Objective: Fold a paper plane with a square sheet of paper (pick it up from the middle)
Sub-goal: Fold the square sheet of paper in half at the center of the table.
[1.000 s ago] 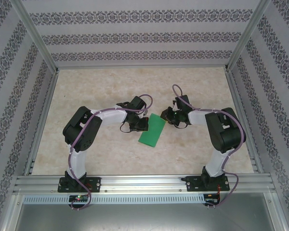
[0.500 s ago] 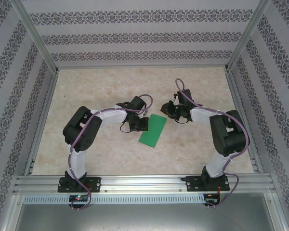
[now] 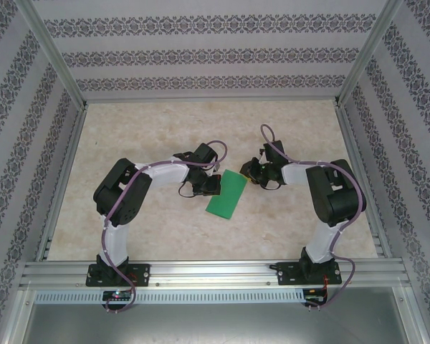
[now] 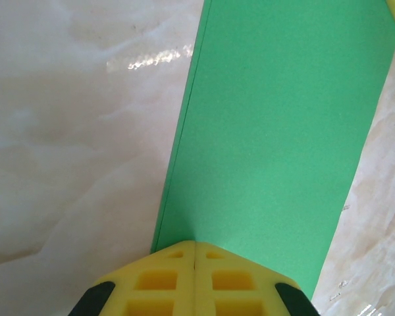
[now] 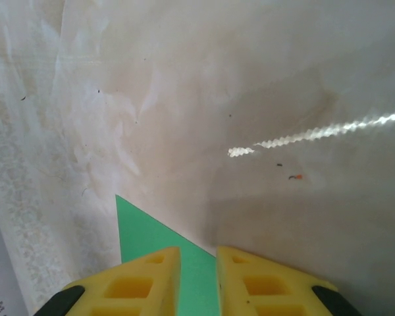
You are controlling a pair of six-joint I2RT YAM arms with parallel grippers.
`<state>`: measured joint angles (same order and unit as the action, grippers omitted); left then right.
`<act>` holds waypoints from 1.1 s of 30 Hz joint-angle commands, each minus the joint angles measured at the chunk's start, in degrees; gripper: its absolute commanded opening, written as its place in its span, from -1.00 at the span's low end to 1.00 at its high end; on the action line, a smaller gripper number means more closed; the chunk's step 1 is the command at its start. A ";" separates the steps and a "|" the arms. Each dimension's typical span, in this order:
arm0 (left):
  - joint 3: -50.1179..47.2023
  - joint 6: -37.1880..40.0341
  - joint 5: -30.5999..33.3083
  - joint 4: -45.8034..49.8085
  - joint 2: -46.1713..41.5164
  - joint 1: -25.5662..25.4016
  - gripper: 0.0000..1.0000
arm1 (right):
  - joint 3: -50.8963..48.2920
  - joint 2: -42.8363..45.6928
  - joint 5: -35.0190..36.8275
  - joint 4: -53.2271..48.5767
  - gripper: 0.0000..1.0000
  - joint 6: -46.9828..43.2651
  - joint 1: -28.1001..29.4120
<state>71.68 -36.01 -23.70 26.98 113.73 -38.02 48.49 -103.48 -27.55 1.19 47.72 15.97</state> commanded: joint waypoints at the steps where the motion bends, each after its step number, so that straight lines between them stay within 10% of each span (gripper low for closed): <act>1: -0.04 1.36 0.70 3.21 0.35 -0.92 -1.00 | 0.64 5.25 -0.30 -1.78 -0.55 -0.09 -0.23; 33: -0.86 1.03 0.80 2.11 0.31 -0.92 -1.00 | -14.06 14.15 1.36 6.45 -0.54 4.89 12.48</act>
<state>71.68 -36.03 -23.70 27.00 113.73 -38.02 36.38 -89.80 -25.80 5.23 51.27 26.68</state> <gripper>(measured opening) 0.053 0.228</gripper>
